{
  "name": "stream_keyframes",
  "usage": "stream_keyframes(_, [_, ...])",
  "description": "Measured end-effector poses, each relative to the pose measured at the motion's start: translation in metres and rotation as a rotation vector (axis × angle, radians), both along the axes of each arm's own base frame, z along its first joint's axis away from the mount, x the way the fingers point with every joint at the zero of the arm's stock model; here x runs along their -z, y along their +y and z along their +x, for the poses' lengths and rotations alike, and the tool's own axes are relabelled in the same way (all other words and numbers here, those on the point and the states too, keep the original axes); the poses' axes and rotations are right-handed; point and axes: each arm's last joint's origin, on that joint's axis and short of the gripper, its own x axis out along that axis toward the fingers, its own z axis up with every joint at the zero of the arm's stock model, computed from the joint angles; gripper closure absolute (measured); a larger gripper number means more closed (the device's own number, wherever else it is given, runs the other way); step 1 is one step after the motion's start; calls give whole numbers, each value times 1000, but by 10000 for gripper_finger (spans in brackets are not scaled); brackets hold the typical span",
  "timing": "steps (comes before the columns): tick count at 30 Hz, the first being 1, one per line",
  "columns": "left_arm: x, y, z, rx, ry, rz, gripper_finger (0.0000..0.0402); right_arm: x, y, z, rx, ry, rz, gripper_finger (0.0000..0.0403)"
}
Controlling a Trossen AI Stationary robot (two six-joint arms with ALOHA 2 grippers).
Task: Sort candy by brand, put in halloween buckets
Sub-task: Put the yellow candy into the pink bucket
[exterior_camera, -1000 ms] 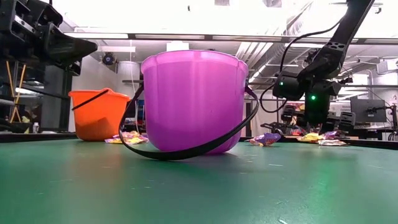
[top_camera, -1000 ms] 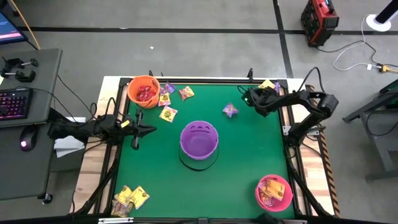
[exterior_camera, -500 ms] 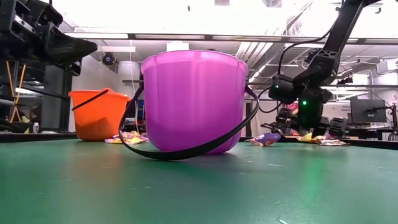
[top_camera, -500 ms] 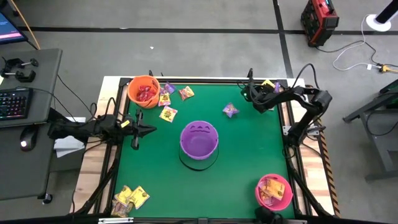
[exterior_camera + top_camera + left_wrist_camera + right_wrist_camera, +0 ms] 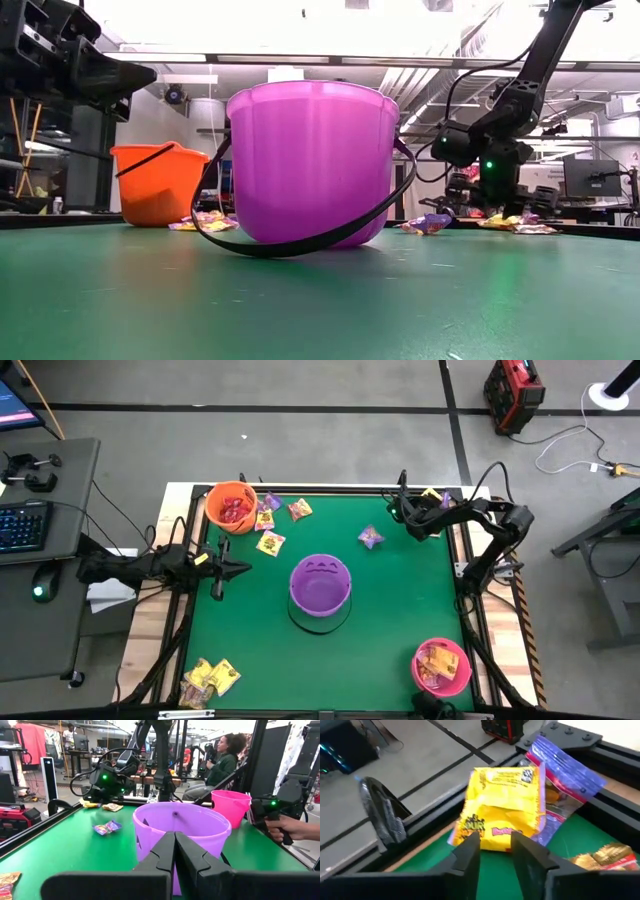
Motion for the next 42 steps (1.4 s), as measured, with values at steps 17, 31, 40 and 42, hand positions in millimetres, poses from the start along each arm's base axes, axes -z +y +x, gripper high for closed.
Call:
stream_keyframes(17, [0,0,0,0,-1,0,401,-6,34,18,-195,150,60,402])
stream_keyframes(31, [0,0,0,0,0,0,401,-19,141,69,-802,457,-46,403])
stream_keyframes(40, [-1,0,0,2,-10,-43,401,-52,159,64,-928,511,-110,403])
stream_keyframes(42, [-2,0,0,2,-17,-57,401,-68,162,61,-942,481,-151,403])
